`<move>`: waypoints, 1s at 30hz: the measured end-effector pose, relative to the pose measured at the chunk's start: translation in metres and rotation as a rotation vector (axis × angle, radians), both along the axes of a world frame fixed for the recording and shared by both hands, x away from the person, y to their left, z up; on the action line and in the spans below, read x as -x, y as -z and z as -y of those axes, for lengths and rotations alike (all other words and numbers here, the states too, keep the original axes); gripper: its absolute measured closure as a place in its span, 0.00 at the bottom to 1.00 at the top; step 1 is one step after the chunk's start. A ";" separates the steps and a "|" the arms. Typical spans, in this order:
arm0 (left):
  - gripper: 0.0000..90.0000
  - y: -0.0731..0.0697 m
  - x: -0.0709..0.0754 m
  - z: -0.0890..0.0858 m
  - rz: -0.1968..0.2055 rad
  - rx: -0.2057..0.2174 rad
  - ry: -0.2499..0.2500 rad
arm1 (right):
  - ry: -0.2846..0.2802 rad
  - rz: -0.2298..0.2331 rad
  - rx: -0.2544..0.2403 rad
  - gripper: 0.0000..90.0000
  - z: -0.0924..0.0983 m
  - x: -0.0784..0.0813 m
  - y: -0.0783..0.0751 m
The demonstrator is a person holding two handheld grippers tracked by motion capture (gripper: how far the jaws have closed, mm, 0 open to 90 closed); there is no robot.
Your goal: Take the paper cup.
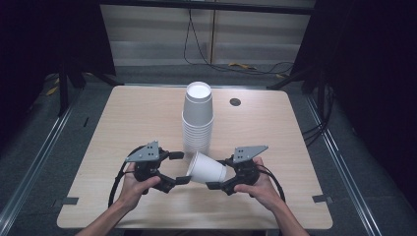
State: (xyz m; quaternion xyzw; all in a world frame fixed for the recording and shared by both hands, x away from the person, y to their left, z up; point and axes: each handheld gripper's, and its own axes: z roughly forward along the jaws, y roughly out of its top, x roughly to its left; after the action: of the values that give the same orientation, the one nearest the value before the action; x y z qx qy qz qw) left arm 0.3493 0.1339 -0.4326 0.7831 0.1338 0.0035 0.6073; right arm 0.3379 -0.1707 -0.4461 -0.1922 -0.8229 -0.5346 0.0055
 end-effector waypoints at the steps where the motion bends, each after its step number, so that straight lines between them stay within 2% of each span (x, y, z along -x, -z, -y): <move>1: 0.17 0.000 0.000 0.000 0.001 0.002 -0.005 | 0.001 0.002 -0.008 0.25 0.000 0.000 0.000; 7: 0.17 0.000 -0.001 0.000 -0.011 0.011 -0.008 | 0.001 0.011 -0.030 0.25 -0.002 0.001 0.000; 10: 0.15 0.000 0.000 0.001 0.001 0.002 -0.037 | -0.005 0.008 -0.066 0.25 -0.001 0.001 0.000; 11: 0.15 0.000 0.000 0.001 -0.002 0.005 -0.015 | -0.005 0.012 -0.073 0.25 -0.001 0.002 0.000; 13: 0.15 0.000 0.000 0.002 0.003 0.002 -0.015 | -0.011 0.016 -0.077 0.25 -0.001 0.002 -0.001; 15: 0.11 0.001 -0.001 0.003 0.001 0.004 -0.027 | -0.014 0.017 -0.085 0.25 -0.002 0.002 -0.001; 17: 0.01 0.002 -0.002 0.004 -0.010 -0.004 -0.047 | -0.016 0.019 -0.091 0.25 -0.003 0.003 -0.001; 21: 0.00 0.003 -0.002 0.005 -0.018 -0.005 -0.038 | -0.024 0.016 -0.093 0.25 -0.004 0.003 -0.001; 24: 0.00 0.004 -0.001 0.009 -0.032 0.009 -0.024 | -0.029 0.017 -0.099 0.25 -0.005 0.003 0.000; 30: 0.00 0.005 -0.001 0.012 -0.039 0.001 0.011 | -0.048 0.018 -0.103 0.25 -0.008 0.005 -0.001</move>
State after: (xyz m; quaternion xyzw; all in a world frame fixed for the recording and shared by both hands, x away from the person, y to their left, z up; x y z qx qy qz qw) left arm 0.3506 0.1215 -0.4377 0.7834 0.1411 -0.0151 0.6052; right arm 0.3330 -0.1624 -0.4455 -0.1672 -0.7987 -0.5776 0.0208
